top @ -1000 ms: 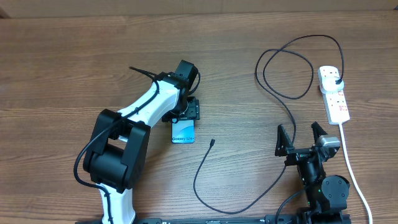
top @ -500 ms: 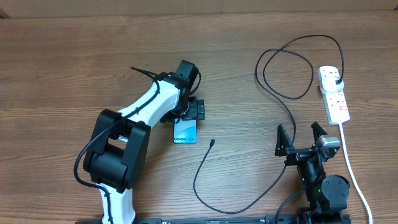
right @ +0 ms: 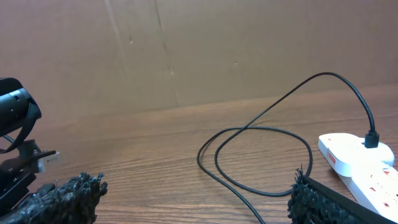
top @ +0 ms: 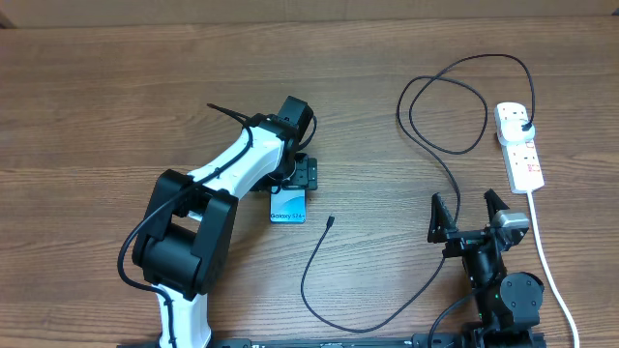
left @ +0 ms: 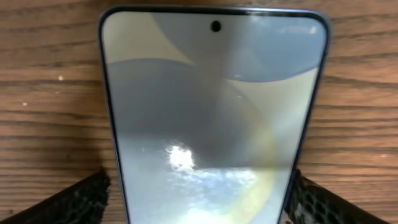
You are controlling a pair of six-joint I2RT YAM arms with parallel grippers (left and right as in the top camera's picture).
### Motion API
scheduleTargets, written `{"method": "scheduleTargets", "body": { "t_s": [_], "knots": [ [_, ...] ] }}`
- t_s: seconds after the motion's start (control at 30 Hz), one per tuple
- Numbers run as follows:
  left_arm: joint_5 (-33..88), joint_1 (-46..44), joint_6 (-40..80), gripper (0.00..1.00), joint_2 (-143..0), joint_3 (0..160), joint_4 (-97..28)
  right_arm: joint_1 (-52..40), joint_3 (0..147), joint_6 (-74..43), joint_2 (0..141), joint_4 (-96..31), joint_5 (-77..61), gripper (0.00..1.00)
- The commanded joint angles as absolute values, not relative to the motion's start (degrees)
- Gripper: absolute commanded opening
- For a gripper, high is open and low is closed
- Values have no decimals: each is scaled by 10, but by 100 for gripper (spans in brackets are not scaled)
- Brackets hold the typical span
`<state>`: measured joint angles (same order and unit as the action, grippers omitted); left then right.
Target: Plug charger to phone and switch on socket
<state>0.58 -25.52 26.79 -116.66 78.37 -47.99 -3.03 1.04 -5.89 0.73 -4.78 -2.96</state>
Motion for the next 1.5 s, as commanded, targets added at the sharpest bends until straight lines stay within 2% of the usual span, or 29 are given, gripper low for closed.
{"method": "scheduleTargets", "body": {
  "t_s": [0.0, 0.4, 0.5, 0.6, 0.67, 0.77, 0.87, 1.23, 1.47],
  "knots": [
    [-24, -257, 270, 92, -1207, 759, -489, -29, 4, -55, 2, -46, -26, 100],
    [-34, -261, 275, 94, -1207, 757, -488, -29, 4, -55, 2, -46, -26, 100],
    [-47, -264, 293, 100, -1207, 750, -486, -29, 4, -55, 2, -46, -26, 100],
    [-52, -268, 293, 100, -1207, 750, -484, -29, 4, -55, 2, -46, -26, 100],
    [-64, -270, 289, 98, -1207, 750, -485, -29, 4, -55, 2, -46, -26, 100],
    [-84, -270, 283, 89, -1207, 751, -488, -29, 4, -55, 2, -46, -26, 100],
    [-93, -269, 283, 87, -1207, 751, -489, -29, 4, -55, 2, -46, -26, 100],
    [-127, -264, 283, 93, -1207, 751, -498, -29, 4, -55, 2, -46, -26, 100],
    [-94, -235, 276, 98, -1207, 751, -495, -29, 4, -55, 2, -46, -26, 100]
  ]
}}
